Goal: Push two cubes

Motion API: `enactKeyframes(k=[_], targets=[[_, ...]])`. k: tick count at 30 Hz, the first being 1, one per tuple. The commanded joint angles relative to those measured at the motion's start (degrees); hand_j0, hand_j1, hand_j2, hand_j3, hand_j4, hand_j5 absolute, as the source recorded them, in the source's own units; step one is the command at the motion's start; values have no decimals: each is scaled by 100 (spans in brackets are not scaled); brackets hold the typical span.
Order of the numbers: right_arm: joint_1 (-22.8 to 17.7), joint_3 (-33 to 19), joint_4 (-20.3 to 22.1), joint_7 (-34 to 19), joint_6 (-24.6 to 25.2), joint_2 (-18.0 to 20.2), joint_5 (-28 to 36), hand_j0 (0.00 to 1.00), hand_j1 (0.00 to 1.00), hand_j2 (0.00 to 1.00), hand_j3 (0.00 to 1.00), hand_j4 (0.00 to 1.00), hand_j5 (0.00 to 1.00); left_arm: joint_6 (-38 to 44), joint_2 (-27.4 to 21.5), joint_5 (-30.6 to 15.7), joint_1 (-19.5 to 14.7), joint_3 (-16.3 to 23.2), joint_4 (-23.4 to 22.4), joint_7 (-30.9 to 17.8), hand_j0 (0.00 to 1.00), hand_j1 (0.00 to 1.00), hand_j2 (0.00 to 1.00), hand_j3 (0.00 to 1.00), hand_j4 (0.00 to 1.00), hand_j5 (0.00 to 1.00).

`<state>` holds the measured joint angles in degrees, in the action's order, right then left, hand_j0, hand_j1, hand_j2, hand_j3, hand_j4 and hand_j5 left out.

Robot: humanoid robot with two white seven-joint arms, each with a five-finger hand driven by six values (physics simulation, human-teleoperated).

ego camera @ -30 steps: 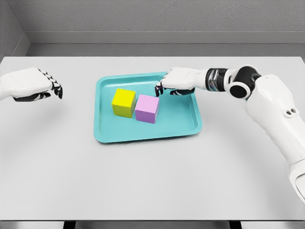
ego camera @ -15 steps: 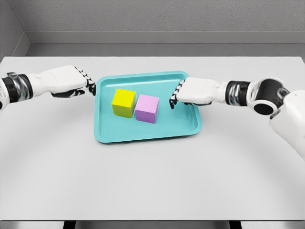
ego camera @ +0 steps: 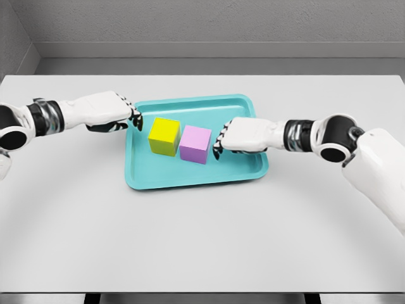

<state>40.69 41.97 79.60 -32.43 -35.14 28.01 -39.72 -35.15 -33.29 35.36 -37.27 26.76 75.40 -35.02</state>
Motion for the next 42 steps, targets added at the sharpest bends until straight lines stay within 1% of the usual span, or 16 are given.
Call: enactKeyframes(k=[1, 12, 13, 15, 21, 28, 31, 33, 34, 35, 36, 37, 39, 40, 42], targets=[[0, 48, -6, 0, 14, -15, 25, 57, 57, 57, 57, 57, 57, 15, 24, -3, 0, 5, -26, 2, 52, 52, 52, 52, 52, 52], [35, 224, -94, 8, 14, -85, 17, 57, 57, 57, 57, 57, 57, 15, 252, 164, -26, 14, -140, 2, 52, 52, 52, 52, 52, 52], [53, 233, -172, 8, 14, -94, 17, 57, 57, 57, 57, 57, 57, 15, 279, 164, -26, 14, -131, 2, 52, 52, 52, 52, 52, 52], [62, 259, -331, 17, 14, -261, 8, 57, 57, 57, 57, 57, 57, 15, 288, 164, -26, 23, -87, 2, 52, 52, 52, 52, 52, 52], [70, 259, -366, 17, 14, -278, 8, 57, 57, 57, 57, 57, 57, 15, 402, 164, -9, 23, -8, 2, 52, 52, 52, 52, 52, 52], [79, 259, -428, 8, 14, -270, -1, 57, 57, 57, 57, 57, 57, 15, 402, 164, 0, 23, 36, 2, 52, 52, 52, 52, 52, 52], [79, 259, -454, 17, 14, -278, -1, 57, 57, 57, 57, 57, 57, 15, 402, 164, 9, 23, 150, 2, 52, 52, 52, 52, 52, 52], [79, 259, -472, 8, 14, -278, -1, 57, 57, 57, 57, 57, 57, 15, 384, 164, 0, -48, 124, 2, 52, 52, 52, 52, 52, 52], [88, 259, -515, 8, 14, -278, -1, 57, 57, 57, 57, 57, 57, 15, 349, 164, -9, -65, 98, 2, 52, 52, 52, 52, 52, 52], [141, 268, -682, 17, 14, -305, -1, 57, 57, 57, 57, 57, 57, 15, 331, 164, -26, -74, 45, 2, 52, 52, 52, 52, 52, 52], [167, 268, -735, 17, 14, -375, -1, 57, 57, 57, 57, 57, 57, 15, 323, 164, -35, -74, -43, 2, 52, 52, 52, 52, 52, 52], [167, 268, -735, 17, 14, -384, -1, 57, 57, 57, 57, 57, 57, 15, 331, 164, -105, -74, -210, 2, 52, 52, 52, 52, 52, 52], [167, 268, -735, 17, 14, -401, -18, 57, 57, 57, 57, 57, 57, 15, 323, 164, -132, -65, -386, 2, 52, 52, 52, 52, 52, 52], [167, 268, -735, 17, 14, -419, -45, 57, 57, 57, 57, 57, 57, 15, 331, 173, -167, -56, -597, 2, 52, 52, 52, 52, 52, 52], [167, 268, -744, 17, 14, -463, -54, 57, 57, 57, 57, 57, 57, 15, 367, 173, -202, -30, -781, 2, 52, 52, 52, 52, 52, 52]])
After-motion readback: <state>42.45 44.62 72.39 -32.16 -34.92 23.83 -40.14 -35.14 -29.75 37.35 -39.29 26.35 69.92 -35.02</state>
